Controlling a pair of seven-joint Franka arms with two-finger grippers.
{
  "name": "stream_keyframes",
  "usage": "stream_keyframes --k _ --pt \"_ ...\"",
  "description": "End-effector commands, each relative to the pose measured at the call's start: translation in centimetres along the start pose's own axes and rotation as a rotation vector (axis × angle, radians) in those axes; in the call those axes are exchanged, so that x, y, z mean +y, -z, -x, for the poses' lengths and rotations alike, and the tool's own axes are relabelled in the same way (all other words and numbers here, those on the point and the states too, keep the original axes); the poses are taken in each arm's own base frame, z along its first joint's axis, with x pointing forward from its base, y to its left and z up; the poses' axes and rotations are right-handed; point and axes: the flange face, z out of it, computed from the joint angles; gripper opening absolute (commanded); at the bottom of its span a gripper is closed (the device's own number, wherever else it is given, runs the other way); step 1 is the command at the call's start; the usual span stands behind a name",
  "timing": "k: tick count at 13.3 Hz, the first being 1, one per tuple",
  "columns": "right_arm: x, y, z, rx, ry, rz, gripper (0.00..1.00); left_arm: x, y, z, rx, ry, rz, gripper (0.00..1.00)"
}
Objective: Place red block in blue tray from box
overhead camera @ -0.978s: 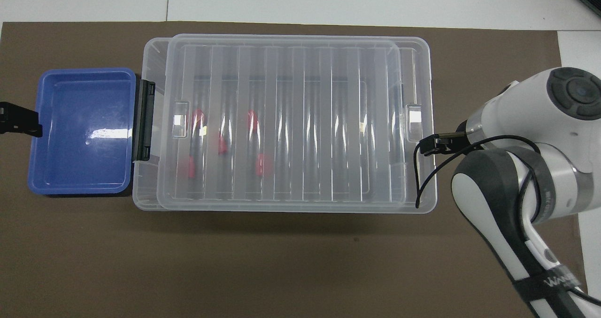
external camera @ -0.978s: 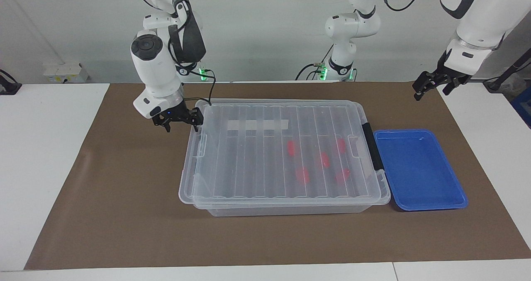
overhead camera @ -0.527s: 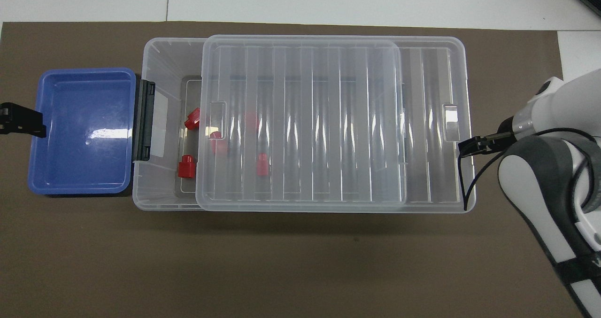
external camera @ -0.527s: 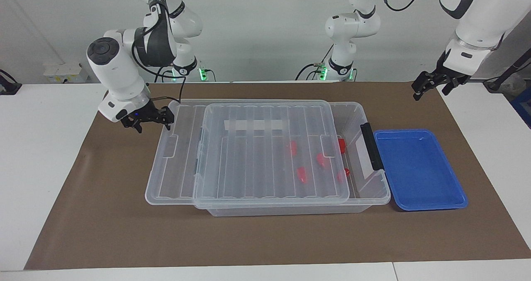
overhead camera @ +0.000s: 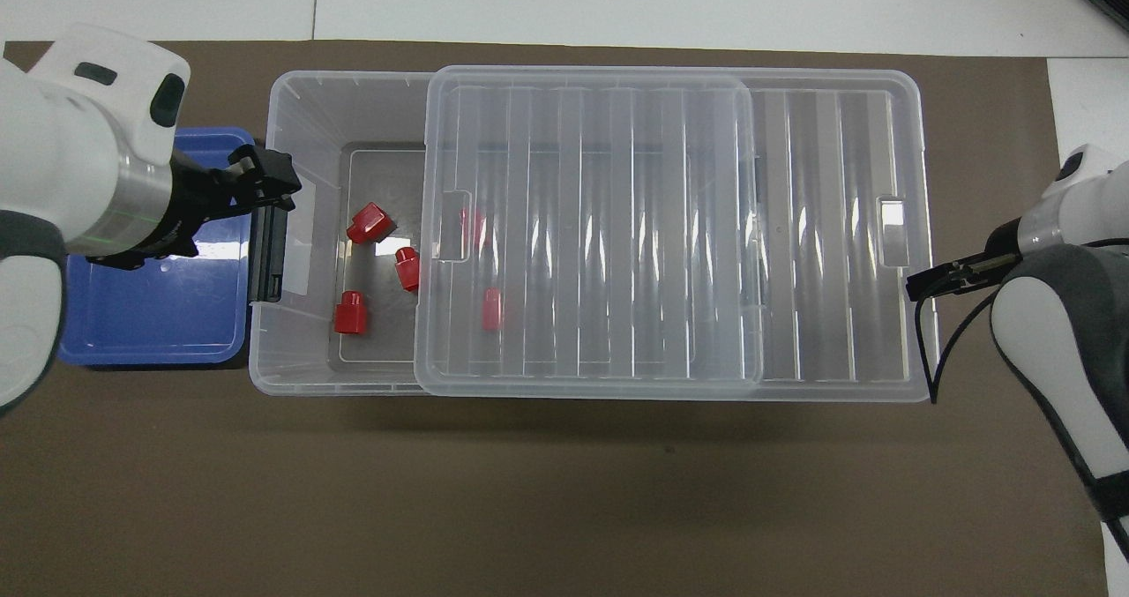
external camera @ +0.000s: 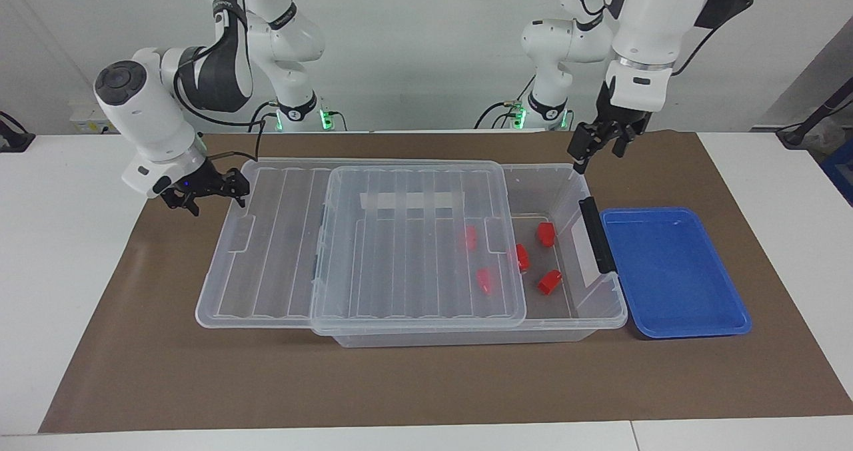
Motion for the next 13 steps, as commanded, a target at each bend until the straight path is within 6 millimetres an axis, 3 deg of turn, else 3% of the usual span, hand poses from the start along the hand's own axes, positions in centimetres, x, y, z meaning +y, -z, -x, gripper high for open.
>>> stream_keyframes --k 1,4,8,11,13 --pt "1.6 0.0 0.9 0.018 0.036 0.012 1.00 2.3 -5.3 3.5 -0.018 0.052 0.021 1.00" --pt "3.0 0.0 1.3 0.020 0.027 0.016 1.00 3.1 -11.8 3.7 -0.021 0.032 -0.014 1.00" --pt "3.1 0.1 1.2 0.015 0.031 0.031 1.00 3.9 -17.3 1.5 0.018 0.013 -0.031 1.00" --pt "2.9 0.3 1.2 0.012 0.027 0.030 1.00 5.5 -24.7 1.6 0.038 -0.075 -0.105 1.00" --pt "3.4 0.2 1.3 0.011 0.020 0.031 1.00 5.5 -26.6 1.4 0.040 -0.074 -0.098 1.00"
